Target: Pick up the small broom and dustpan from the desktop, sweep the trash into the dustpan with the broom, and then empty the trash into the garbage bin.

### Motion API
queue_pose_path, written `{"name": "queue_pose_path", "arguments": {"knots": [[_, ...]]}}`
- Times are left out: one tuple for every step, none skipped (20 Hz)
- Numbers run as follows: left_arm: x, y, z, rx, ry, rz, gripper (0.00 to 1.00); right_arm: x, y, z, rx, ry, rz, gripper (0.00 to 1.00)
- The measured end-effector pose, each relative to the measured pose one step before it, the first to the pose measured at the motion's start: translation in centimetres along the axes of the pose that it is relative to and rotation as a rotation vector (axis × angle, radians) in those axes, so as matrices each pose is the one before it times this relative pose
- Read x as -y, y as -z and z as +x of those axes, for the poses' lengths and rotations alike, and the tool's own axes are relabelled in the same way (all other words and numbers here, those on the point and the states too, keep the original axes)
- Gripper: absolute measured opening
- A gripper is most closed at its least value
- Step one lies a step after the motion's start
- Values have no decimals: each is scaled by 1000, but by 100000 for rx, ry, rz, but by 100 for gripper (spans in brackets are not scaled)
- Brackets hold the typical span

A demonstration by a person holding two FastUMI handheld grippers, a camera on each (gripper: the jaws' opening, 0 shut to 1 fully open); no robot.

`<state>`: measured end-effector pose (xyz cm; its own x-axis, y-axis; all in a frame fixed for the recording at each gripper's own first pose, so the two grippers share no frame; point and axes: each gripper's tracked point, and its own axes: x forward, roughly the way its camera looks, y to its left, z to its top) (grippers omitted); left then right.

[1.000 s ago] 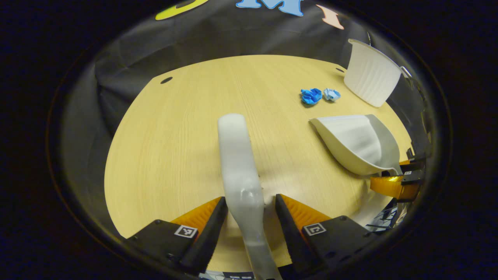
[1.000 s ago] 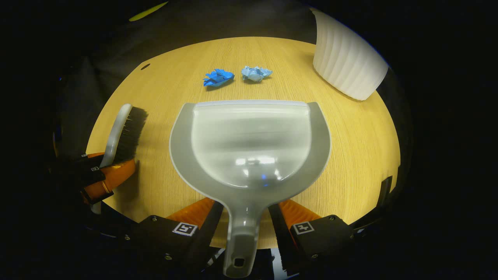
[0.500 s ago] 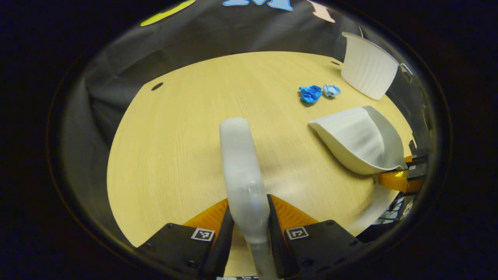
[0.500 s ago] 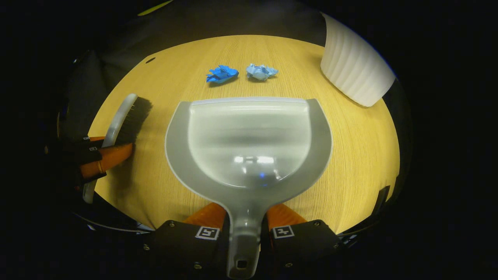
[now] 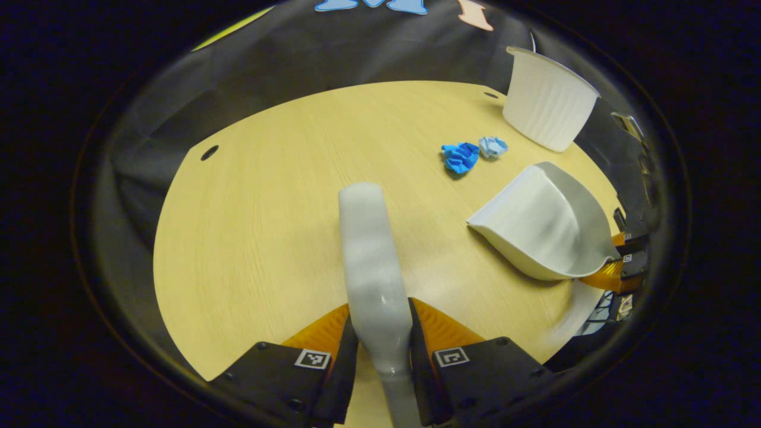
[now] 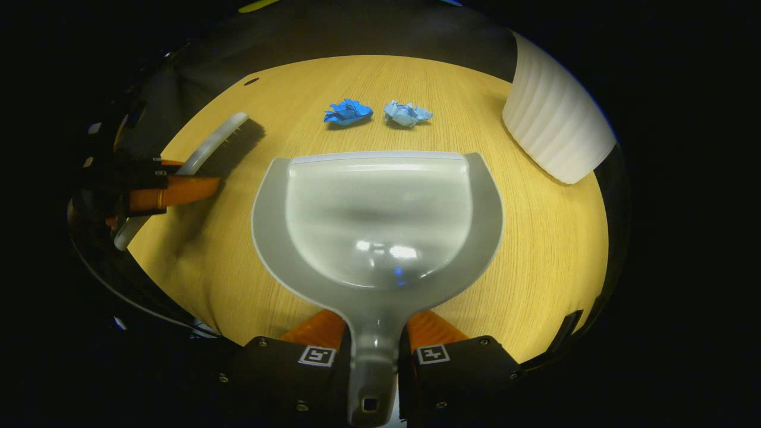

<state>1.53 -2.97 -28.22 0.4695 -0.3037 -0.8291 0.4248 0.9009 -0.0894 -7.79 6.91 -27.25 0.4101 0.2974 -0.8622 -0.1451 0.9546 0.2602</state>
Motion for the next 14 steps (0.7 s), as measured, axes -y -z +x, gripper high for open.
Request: {"name": "queue_pose_path", "arguments": {"knots": [[-337, -810, 499, 432, 44, 2774, 49, 347, -106, -18, -220, -452, -731, 35], [-191, -758, 403, 86, 471, 2114, 49, 269, -10, -91, -414, -365, -855, 35], [115, -1197, 734, -194, 1293, 1897, 47, 443, -147, -88, -230, -741, -814, 35], [47, -927, 650, 378, 1091, 831, 47, 265, -149, -154, -279, -1019, -162, 35], [-23, -806, 577, -117, 1064, 815, 47, 168, -138, -42, -199, -1248, -32, 35], [-39, -996, 675, 143, 806, 708, 51, 276, -184, 6, -126, -895, -285, 35], [26, -956, 552, 55, 998, 690, 50, 488, -133, 75, -439, -528, -883, 35], [171, -975, 623, 204, 1409, 851, 49, 474, -173, 47, -433, -215, -1043, 35], [57, -1046, 505, 173, 1170, 1472, 49, 609, -205, -8, -625, 73, -1177, 35], [115, -803, 410, 161, 1052, 2002, 52, 469, -203, -1, -609, 112, -981, 35], [404, -1238, 721, -7, 1744, 3202, 49, 540, -277, -78, -819, 151, -1205, 35], [405, -865, 677, 41, 1489, 2129, 49, 320, -65, -122, -526, -29, -324, 35], [431, -814, 487, -65, 1559, 1972, 51, 166, -144, -37, -439, -316, -335, 35], [464, -806, 498, -124, 1774, 1790, 49, 116, -87, 1, -456, -107, -251, 35]]}}
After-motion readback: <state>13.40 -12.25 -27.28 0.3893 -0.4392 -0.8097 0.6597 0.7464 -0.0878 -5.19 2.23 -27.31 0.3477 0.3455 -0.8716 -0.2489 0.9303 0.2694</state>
